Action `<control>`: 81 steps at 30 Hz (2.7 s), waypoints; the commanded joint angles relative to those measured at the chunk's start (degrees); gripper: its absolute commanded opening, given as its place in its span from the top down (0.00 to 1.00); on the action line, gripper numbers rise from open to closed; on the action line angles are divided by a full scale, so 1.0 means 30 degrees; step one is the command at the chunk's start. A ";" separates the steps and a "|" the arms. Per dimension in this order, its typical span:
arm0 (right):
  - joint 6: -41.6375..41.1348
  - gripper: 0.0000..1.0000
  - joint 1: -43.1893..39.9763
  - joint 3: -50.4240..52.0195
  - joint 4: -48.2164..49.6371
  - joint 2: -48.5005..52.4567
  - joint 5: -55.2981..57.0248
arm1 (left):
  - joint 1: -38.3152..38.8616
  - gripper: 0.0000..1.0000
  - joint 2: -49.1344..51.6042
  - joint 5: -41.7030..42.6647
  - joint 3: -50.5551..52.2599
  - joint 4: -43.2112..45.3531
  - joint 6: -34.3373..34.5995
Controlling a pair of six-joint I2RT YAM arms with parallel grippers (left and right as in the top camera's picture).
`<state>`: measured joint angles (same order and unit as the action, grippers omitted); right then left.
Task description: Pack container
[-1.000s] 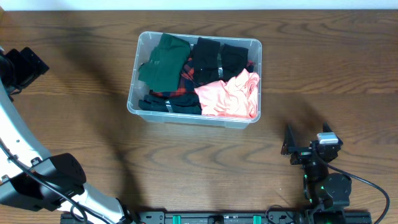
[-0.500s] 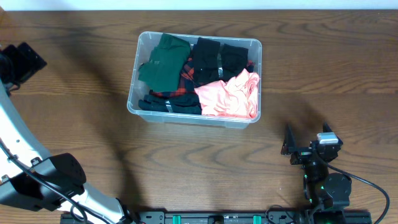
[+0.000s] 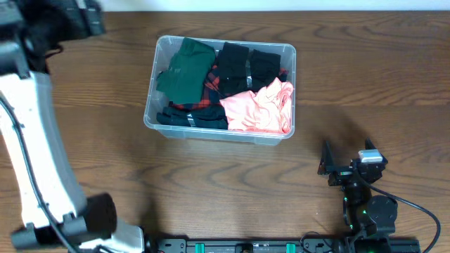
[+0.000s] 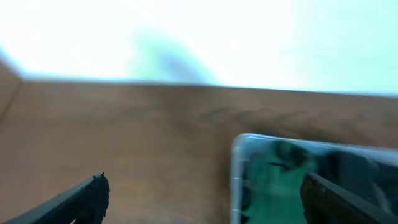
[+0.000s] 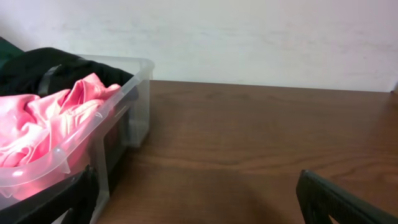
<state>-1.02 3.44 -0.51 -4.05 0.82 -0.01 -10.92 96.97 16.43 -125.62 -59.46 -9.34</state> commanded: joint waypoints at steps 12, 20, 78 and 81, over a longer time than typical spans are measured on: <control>-0.0138 0.01 -0.0160 0.0066 -0.0058 -0.0168 0.0204 | 0.2331 0.02 -0.7876 0.0321 0.8561 0.5027 -0.1574; -0.0138 0.01 -0.0160 0.0066 -0.0058 -0.0168 0.0204 | 0.2331 0.02 -1.4659 0.0321 2.0728 1.3937 -0.1574; -0.0138 0.01 -0.0160 0.0066 -0.0058 -0.0168 0.0204 | 0.2331 0.02 -3.2246 -0.3497 4.1798 1.8622 0.4073; -0.0138 0.01 -0.0160 0.0066 -0.0058 -0.0168 0.0204 | 0.2324 0.02 -3.2246 -0.3497 4.1798 1.8622 0.4073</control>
<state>-1.02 3.44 -0.51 -4.05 0.69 -0.01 -4.01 0.62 5.98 -1.32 -1.72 1.98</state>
